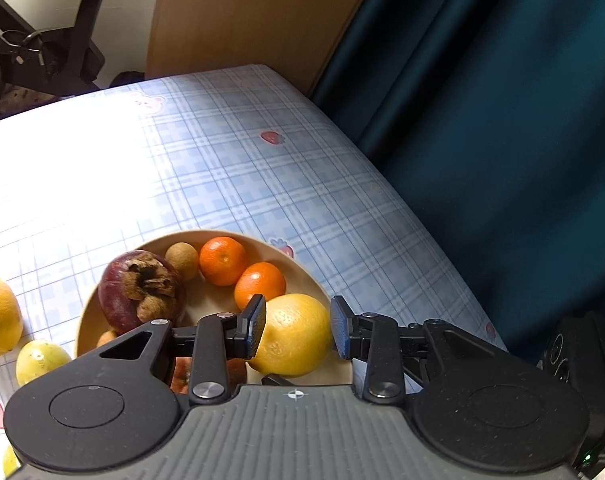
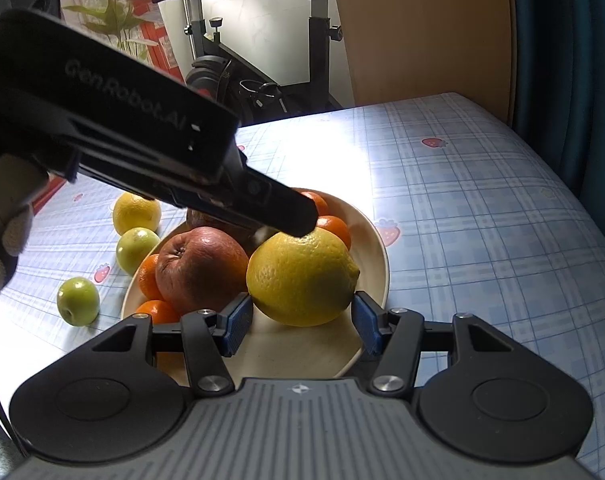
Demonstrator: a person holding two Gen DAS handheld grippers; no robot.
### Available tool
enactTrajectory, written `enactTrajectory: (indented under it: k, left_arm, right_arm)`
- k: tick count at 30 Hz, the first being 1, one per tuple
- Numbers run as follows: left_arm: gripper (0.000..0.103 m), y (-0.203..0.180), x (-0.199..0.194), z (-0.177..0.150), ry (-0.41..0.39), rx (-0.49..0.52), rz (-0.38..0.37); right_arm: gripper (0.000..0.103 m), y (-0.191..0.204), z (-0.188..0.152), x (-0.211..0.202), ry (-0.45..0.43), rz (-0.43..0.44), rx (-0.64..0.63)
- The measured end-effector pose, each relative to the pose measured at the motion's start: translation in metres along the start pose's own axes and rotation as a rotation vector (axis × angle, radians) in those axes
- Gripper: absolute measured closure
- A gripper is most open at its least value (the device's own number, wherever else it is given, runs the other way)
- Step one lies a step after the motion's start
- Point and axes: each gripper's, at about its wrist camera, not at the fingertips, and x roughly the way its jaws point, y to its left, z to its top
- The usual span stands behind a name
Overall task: Organize fruits
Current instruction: 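Carry the lemon with both grippers and lower it onto the plate, then open both grippers and move them back toward the loose citrus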
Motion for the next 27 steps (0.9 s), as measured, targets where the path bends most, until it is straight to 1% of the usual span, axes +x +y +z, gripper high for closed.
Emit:
enactTrajectory:
  k: [5, 10, 18, 27]
  left_arm:
    - [0.066, 0.004, -0.01, 0.001, -0.023, -0.012, 0.008]
    - [0.066, 0.007, -0.025, 0.001, -0.051, -0.003, 0.024]
    - [0.066, 0.026, -0.056, -0.002, -0.098, -0.026, 0.055]
    - [0.066, 0.066, -0.094, -0.009, -0.149, -0.063, 0.095]
  right_arm:
    - [0.045, 0.009, 0.001, 0.004, 0.022, -0.032, -0.039]
    - [0.045, 0.013, 0.002, 0.004, 0.033, -0.048, -0.035]
    - [0.042, 0.016, 0.005, -0.01, 0.003, -0.083, -0.024]
    - [0.042, 0.022, 0.017, -0.026, -0.057, -0.106, -0.015]
